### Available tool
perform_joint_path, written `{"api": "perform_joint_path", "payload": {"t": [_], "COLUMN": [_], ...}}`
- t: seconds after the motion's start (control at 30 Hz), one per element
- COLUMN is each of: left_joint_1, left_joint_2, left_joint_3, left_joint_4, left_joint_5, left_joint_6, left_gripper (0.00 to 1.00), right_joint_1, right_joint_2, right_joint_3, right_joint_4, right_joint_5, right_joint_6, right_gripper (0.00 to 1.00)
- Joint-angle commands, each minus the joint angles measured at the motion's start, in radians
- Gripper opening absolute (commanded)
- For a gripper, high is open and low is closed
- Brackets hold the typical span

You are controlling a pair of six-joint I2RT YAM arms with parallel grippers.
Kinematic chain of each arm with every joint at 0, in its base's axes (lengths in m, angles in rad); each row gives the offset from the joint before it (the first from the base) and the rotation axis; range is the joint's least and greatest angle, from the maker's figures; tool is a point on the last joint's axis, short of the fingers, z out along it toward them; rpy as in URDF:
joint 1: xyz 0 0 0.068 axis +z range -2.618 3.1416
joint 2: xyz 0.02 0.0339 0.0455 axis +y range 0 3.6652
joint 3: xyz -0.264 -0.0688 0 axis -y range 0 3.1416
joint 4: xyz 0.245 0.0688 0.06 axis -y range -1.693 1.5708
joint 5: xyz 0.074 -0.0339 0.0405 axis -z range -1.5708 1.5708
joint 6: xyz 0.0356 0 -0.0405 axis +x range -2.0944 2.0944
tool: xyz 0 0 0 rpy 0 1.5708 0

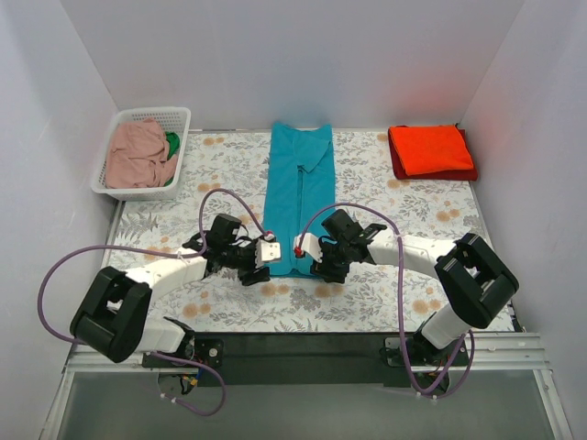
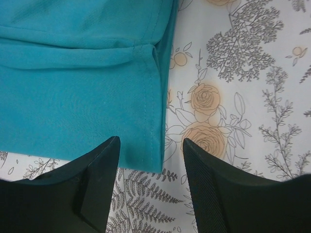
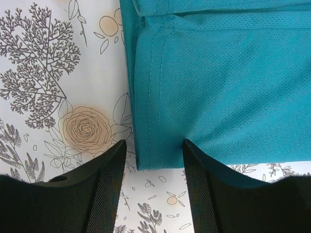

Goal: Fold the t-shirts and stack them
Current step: Fold the tshirt

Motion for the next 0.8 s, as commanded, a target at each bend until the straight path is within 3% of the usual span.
{"api": "perform_joint_path", "payload": {"t": [0.0, 0.13, 0.23, 0.33, 0.5, 0.57, 0.77], "left_joint_1": [-0.015, -0.028, -0.039, -0.048, -0.053, -0.055, -0.074], "left_joint_2": [0.035, 0.086, 0.121, 0.146, 0.152, 0.123, -0.017], "left_joint_3": [-0.003, -0.012, -0.021, -0.024, 0.002, 0.014, 0.076], "left_joint_4": [0.062, 0.045, 0.032, 0.023, -0.017, -0.05, -0.243], "left_joint_5": [-0.058, -0.09, -0.13, -0.169, -0.189, -0.178, -0.069], "left_joint_6": [0.027, 0.09, 0.131, 0.147, 0.158, 0.144, 0.115], "left_gripper": [0.53, 0.5, 0.47, 0.36, 0.04, 0.0, 0.0], "right_joint_1": [0.006, 0.006, 0.006, 0.006, 0.007, 0.007, 0.028], "right_joint_2": [0.037, 0.057, 0.064, 0.074, 0.075, 0.046, -0.132], "right_joint_3": [-0.033, -0.041, -0.062, -0.079, -0.072, -0.046, -0.026], "right_joint_4": [0.023, 0.028, 0.031, 0.032, 0.003, -0.02, -0.146], "right_joint_5": [0.017, 0.02, 0.032, 0.069, 0.097, 0.08, -0.011], "right_joint_6": [-0.03, -0.037, -0.043, -0.05, -0.037, -0.021, 0.006], "right_gripper": [0.57, 0.53, 0.44, 0.3, 0.01, 0.01, 0.01]}}
